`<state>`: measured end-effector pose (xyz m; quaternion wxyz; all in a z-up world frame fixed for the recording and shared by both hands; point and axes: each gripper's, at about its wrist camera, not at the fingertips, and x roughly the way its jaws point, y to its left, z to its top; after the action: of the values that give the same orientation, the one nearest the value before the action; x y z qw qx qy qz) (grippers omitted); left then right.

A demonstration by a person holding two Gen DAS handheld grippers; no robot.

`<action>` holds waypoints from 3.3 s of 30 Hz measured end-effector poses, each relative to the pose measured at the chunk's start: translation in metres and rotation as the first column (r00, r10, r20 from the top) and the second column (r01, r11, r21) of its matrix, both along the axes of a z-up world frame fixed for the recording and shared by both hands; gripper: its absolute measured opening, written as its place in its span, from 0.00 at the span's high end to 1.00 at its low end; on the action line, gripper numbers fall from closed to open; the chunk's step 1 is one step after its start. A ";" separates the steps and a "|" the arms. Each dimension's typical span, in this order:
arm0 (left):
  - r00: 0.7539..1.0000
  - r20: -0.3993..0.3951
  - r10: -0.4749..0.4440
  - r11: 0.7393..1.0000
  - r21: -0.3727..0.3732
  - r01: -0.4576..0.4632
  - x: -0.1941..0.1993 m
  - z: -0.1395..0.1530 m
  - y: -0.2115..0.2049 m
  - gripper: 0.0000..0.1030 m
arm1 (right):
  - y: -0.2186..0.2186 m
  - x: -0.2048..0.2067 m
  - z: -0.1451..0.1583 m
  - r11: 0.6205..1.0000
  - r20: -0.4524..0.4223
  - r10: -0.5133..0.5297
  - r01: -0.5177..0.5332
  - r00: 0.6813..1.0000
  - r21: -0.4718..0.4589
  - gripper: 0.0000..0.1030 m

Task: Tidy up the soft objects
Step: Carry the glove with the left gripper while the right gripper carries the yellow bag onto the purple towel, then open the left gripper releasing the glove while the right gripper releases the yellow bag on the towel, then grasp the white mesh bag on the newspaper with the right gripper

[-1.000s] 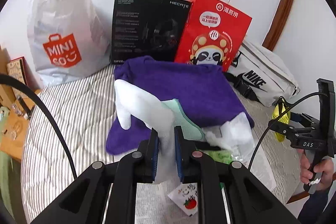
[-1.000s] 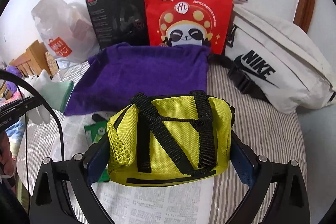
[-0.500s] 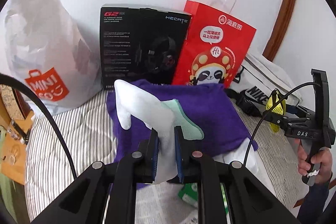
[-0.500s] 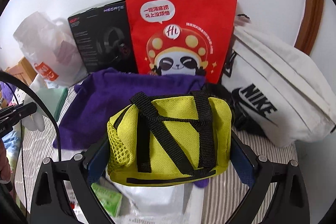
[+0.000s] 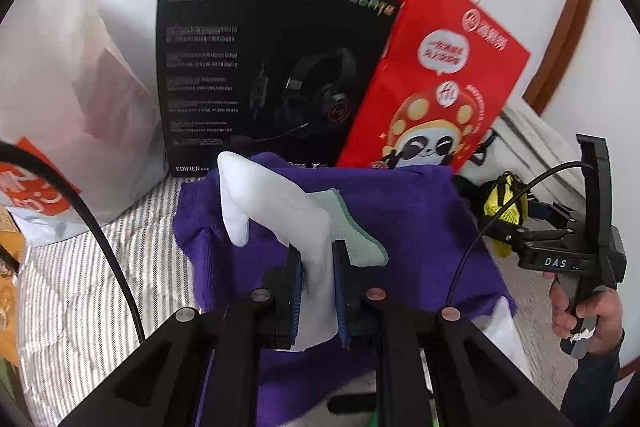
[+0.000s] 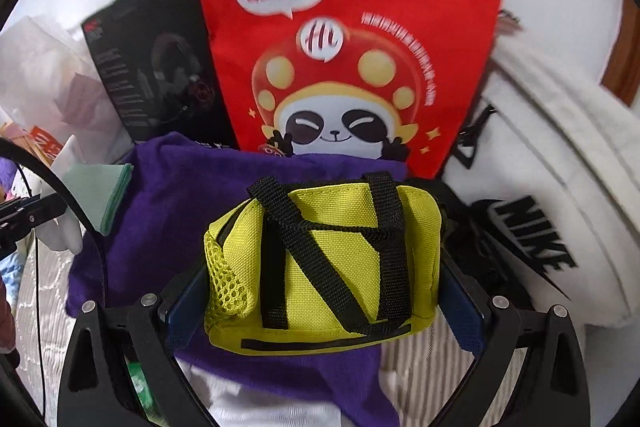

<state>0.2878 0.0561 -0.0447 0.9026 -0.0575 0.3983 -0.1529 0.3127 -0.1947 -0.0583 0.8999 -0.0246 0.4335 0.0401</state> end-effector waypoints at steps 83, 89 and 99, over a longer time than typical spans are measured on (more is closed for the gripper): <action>0.995 -0.097 0.011 0.994 0.107 0.000 -0.176 -0.077 -0.004 0.24 | 0.003 -0.143 -0.084 0.999 -0.122 -0.020 0.026 0.992 0.044 0.23; 0.995 -0.098 0.015 0.992 0.125 -0.003 -0.181 -0.081 -0.006 0.24 | -0.006 -0.166 -0.080 0.996 -0.106 0.002 0.008 0.994 0.088 0.66; 0.994 -0.083 -0.076 0.993 0.087 0.083 -0.184 -0.080 -0.037 0.24 | -0.031 -0.205 -0.062 0.994 -0.068 -0.022 0.030 0.997 0.108 0.74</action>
<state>0.1038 0.0188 -0.1249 0.8810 -0.0067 0.4422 -0.1682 0.1078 -0.2253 -0.1202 0.8853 0.0315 0.4609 0.0527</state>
